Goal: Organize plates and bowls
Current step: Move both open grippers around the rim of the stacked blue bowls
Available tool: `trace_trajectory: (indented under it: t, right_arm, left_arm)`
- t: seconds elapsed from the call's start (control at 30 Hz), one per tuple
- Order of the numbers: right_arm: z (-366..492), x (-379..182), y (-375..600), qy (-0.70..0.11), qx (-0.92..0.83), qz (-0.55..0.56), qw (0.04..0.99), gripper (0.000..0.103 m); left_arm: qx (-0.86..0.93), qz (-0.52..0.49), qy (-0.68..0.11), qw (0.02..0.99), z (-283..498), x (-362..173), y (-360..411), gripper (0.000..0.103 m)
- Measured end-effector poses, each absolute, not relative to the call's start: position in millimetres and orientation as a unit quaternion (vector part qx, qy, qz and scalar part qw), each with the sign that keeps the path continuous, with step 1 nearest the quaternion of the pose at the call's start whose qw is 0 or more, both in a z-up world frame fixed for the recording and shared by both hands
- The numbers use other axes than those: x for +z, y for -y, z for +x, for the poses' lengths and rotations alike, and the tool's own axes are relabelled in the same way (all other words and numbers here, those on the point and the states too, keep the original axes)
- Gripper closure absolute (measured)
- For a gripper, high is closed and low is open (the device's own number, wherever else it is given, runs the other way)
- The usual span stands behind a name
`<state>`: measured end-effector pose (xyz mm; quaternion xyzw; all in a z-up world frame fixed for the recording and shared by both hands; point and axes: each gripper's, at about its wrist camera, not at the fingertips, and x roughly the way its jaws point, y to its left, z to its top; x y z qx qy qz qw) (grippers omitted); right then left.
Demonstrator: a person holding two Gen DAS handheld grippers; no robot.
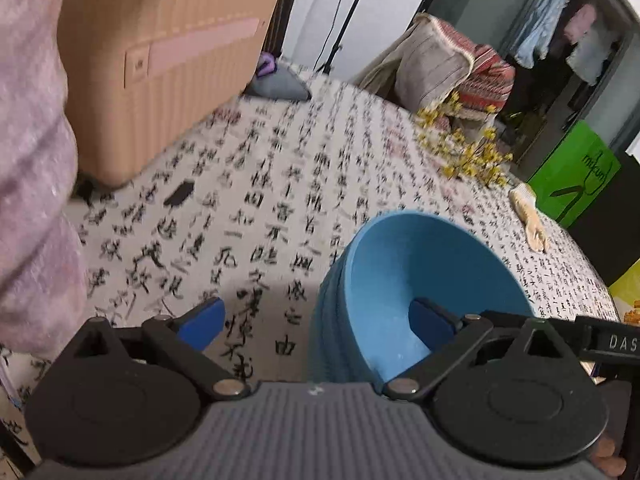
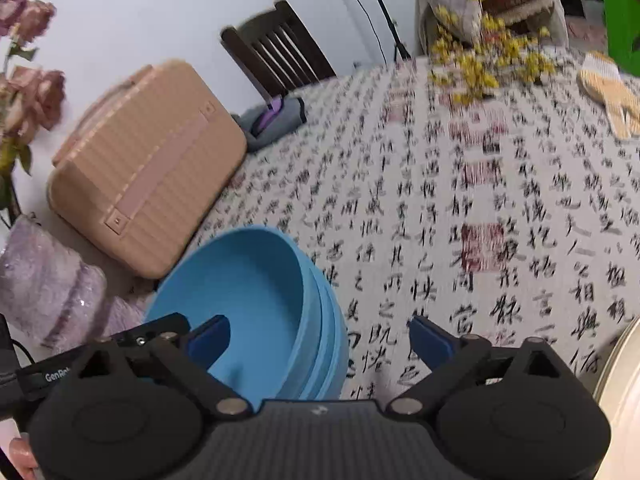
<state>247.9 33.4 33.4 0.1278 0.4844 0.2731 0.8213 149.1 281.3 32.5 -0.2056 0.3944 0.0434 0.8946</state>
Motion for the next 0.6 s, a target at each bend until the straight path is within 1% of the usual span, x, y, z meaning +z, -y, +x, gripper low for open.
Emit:
trace_trajectory:
  t: [0.03,0.13,0.17,0.23,0.37,0.47,0.57,0.6]
  right_arm:
    - [249,31,-35,-0.491,0.273,0.130,0.817,0.011]
    - [251,24,-37,-0.507,0.273,0.143,0.805,0.012]
    - [251,22,-39,-0.512,0.271,0.145,0.802,0.015]
    - [251,19,-41,-0.520,0.269,0.146,0.797,0.025]
    - [251,16,-43,-0.531,0.265,0.152,0.790,0.028]
    - [252,14,-44,-0.536,0.269,0.164,0.783,0.033]
    - [253,11,-46,-0.542,0.267,0.167,0.779,0.035]
    - [253,11,-46,-0.543,0.267,0.168,0.778,0.037]
  left_arm:
    - [0.045,-0.209,-0.399,0.892,151,30,-282,0.008]
    - [0.047,-0.218,-0.411,0.884,154,25,-284,0.012]
    - [0.047,-0.222,-0.415,0.881,154,24,-284,0.013]
    - [0.047,-0.226,-0.420,0.878,156,21,-284,0.017]
    - [0.043,-0.238,-0.431,0.869,158,18,-282,0.022]
    - [0.040,-0.238,-0.435,0.868,160,16,-278,0.024]
    - [0.037,-0.240,-0.438,0.865,161,15,-276,0.029]
    - [0.036,-0.241,-0.438,0.865,161,15,-276,0.031]
